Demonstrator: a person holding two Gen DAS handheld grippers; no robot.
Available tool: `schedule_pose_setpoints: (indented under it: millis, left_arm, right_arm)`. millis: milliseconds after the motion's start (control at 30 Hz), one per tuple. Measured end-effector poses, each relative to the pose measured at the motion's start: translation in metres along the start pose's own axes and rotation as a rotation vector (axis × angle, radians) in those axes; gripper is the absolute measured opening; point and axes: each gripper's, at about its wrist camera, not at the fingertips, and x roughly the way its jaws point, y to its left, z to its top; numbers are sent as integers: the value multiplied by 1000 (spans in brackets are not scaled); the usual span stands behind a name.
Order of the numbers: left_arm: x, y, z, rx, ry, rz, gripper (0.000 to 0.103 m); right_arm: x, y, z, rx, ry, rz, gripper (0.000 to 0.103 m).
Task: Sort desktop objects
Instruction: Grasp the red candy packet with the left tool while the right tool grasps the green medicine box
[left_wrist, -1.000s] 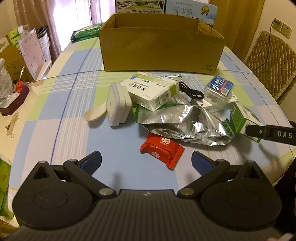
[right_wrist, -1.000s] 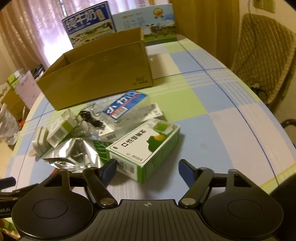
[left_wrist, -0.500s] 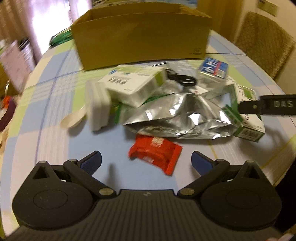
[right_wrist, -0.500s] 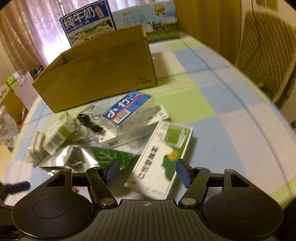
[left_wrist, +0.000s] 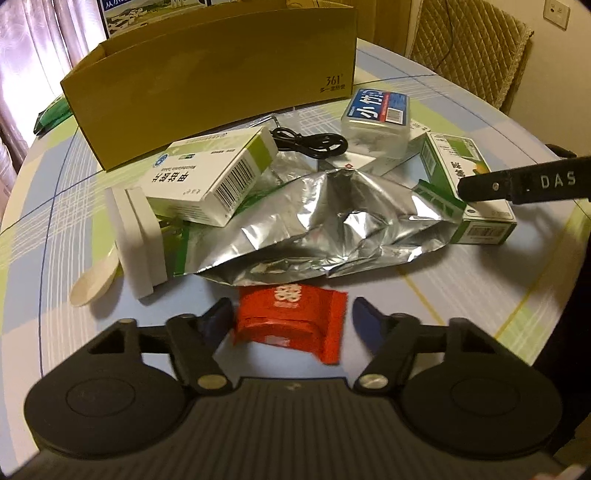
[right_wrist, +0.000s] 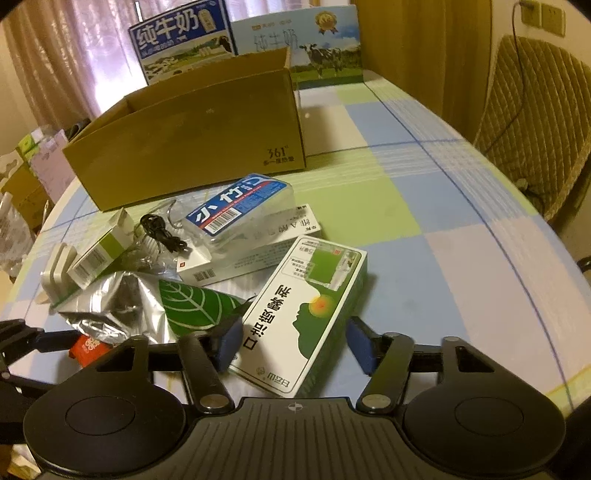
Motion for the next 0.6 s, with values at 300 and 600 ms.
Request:
schedule_pose_setpoints:
  millis: [300, 600]
  left_arm:
    - [-13, -19, -10, 24, 12, 27, 46]
    - [-10, -14, -14, 1, -20, 27, 59]
  right_arm:
    - [-12, 1, -10, -28, -5, -3, 42]
    - [9, 10, -6, 32, 31, 9, 70]
